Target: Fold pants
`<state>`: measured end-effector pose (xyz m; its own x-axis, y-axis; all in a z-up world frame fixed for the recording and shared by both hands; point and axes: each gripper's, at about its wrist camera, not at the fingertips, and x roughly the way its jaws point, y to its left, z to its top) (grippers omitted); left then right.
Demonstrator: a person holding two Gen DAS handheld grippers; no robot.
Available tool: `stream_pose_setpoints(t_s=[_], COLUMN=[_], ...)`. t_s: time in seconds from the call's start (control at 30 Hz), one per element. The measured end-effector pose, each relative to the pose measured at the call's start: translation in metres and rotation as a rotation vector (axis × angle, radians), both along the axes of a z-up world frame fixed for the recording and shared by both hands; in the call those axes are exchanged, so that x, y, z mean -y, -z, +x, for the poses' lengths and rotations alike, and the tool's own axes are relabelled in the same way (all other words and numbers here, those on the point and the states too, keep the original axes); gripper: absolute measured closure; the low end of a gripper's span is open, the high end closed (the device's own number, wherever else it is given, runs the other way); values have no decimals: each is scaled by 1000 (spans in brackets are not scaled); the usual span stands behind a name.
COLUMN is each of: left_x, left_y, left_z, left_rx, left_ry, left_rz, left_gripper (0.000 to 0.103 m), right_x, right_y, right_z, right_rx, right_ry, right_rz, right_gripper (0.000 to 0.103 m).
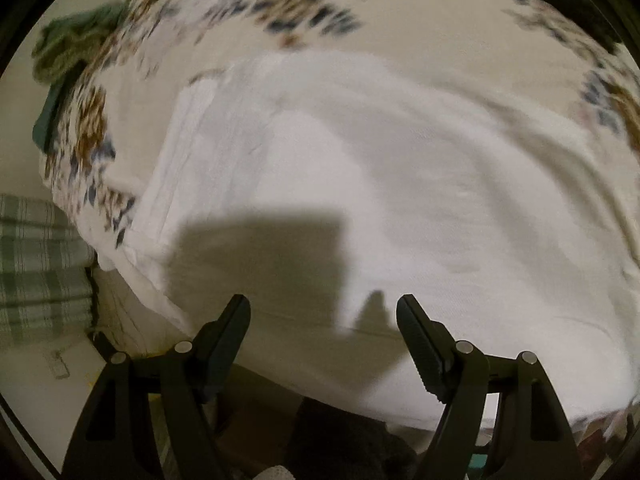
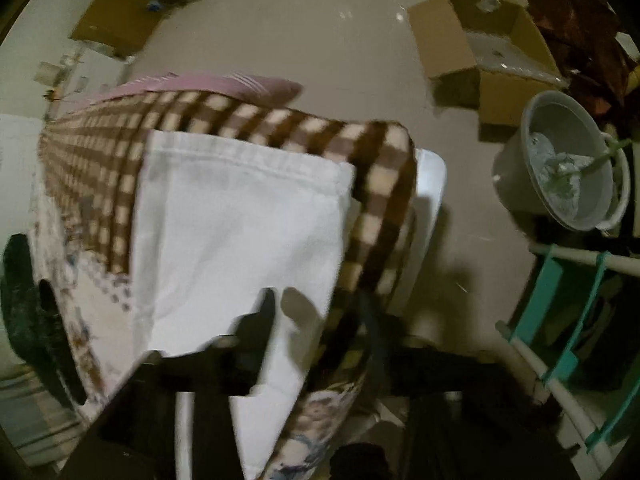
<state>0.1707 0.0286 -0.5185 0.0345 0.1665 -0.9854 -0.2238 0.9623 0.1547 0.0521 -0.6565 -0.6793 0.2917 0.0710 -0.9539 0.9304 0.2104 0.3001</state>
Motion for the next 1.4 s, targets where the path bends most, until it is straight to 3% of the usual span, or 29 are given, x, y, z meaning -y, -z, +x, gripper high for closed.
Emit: stream_pose_setpoints(t_s=[0.13,0.27,0.33,0.43,0.5,0.57,0.63,0.73,0.83,0.93,1.07,1.2,1.23,1.27,1.4], left_x=[68,144,172,196,198,200,195,185,178,171,171,169,169,170,168], left_y=[-13,1,20,42,48,48,49,54,46,31,33,75,81,82,88], left_z=[17,48,70,92,98,102,101,100,92,77,44,25,23,22,25], left_rx=[23,28,14,-18,-29,-24,-17,-29,-32,-21,-16,-87,-65,-50,-60], left_ry=[116,286,351,397,401,400,389,354,348,352,369,380,392,406,402], left_rz=[-100,-134,-99,-43,-37,-48,-59,-72,-92,-110,-173,-211,-211,-210,-196], left_gripper=[29,29,29,29,27,27,25,21,21,21,20,14,4,0,0], right_x=[-18,-86,-137,-200,-227,-242,-241,-231,-217,-177,-92,-9,7,20,39], right_y=[-18,-34,-30,-12,6,18,24,32,26,3,-28,-9,1,10,34], right_z=[10,70,114,173,205,229,243,242,224,176,70,-22,-37,-46,-50], right_rx=[-24,67,132,137,108,76,61,66,127,200,206,159,180,224,325], right_ry=[-86,-344,-503,-689,-758,-788,-766,-693,-663,-575,-358,-106,-65,-41,-18], right_rz=[-50,40,136,212,232,184,137,171,220,219,49,-13,-5,9,16], right_gripper=[50,50,50,50,54,58,61,61,59,48,38,37,37,37,38])
